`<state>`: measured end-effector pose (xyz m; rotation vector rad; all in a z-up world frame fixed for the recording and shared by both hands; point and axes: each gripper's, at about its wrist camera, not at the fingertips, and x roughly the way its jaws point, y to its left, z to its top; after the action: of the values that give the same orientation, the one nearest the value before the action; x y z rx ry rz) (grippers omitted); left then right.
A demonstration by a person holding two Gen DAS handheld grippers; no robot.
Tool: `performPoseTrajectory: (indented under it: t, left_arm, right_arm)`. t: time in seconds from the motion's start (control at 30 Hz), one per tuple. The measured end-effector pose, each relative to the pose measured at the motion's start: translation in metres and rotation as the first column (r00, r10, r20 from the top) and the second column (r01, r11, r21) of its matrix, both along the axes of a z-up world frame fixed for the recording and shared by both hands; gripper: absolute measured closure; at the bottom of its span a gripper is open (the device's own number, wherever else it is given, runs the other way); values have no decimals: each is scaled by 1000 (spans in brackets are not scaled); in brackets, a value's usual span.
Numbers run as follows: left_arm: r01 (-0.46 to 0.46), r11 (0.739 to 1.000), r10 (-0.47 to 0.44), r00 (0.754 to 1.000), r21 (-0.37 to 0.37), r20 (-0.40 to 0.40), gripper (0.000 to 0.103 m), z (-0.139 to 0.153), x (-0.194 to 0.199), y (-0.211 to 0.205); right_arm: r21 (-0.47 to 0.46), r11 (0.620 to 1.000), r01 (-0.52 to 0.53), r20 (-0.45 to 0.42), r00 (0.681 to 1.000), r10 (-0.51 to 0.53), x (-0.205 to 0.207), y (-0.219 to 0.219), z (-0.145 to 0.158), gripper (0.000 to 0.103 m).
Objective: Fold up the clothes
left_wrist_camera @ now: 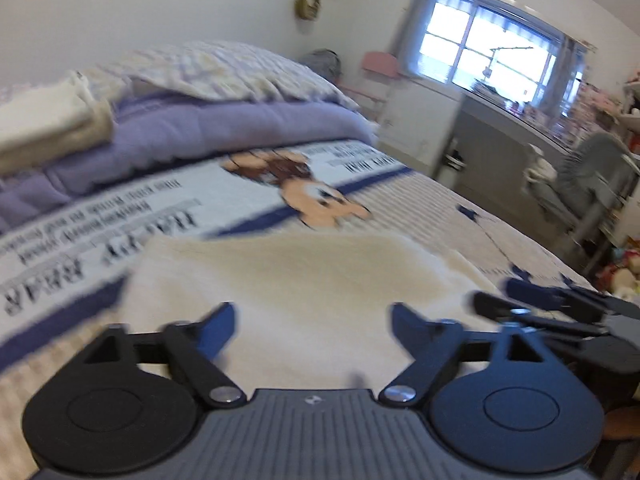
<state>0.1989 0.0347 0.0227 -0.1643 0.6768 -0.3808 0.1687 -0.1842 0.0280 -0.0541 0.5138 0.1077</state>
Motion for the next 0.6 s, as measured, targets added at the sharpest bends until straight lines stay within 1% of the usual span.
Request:
performPoseTrajectory:
  t: [0.03, 0.17, 0.2, 0.23, 0.27, 0.3, 0.33, 0.37, 0.4, 0.43, 0.47, 0.57, 0.6]
  left_arm:
    - [3, 1000, -3, 1000, -9, -7, 65, -5, -4, -1]
    - [-2, 999, 0, 999, -38, -32, 66, -29, -20, -3]
    - [-1, 999, 0, 1000, -35, -29, 66, -33, -22, -2]
    - [1, 1000, -2, 1000, -31, -22, 67, -38, -25, -1]
    - [2, 1000, -2, 1000, -28, -12, 73, -42, -27, 2]
    - [-1, 1000, 1, 1000, -27, -6, 79, -45, -28, 5]
    - [-4, 1000, 4, 1000, -27, -3, 89, -48, -29, 9]
    - [-8, 999, 8, 1000, -41, -6, 94, -52, -29, 16]
    - [-10, 997, 9, 1000, -71, -13, 96, -58, -28, 27]
    - [-9, 996, 7, 1000, -87, -18, 101, -60, -28, 34]
    - [-8, 995, 6, 1000, -99, -20, 102, -62, -28, 39]
    - [-6, 996, 6, 1000, -89, 0, 102, -59, -34, 53]
    - [-10, 996, 10, 1000, -87, 2, 102, -58, -36, 57]
  right_arm:
    - [23, 1000, -9, -10, 1000, 10, -6, 10, -3, 52]
    - [88, 996, -2, -40, 999, 6, -18, 26, -17, 53]
    - [85, 996, -1, -46, 999, 5, -20, 29, -21, 53]
    - [68, 998, -2, -52, 999, 6, -22, 30, -27, 57]
    - [51, 999, -3, -57, 998, 6, -24, 32, -33, 64]
    - [27, 1000, -1, -51, 999, 2, -28, 33, -41, 65]
    - [23, 1000, 2, -50, 999, -1, -29, 28, -47, 65]
    - [36, 999, 15, -54, 998, -13, -31, 21, -51, 66]
    - [38, 999, 35, -58, 998, -32, -32, 13, -55, 66]
    - [27, 998, 51, -53, 997, -49, -35, 5, -58, 66]
    - [23, 998, 61, -48, 997, -60, -38, -4, -60, 67]
    - [31, 995, 95, -31, 995, -94, -48, -34, -63, 68]
    - [20, 993, 113, -25, 993, -113, -51, -42, -63, 73]
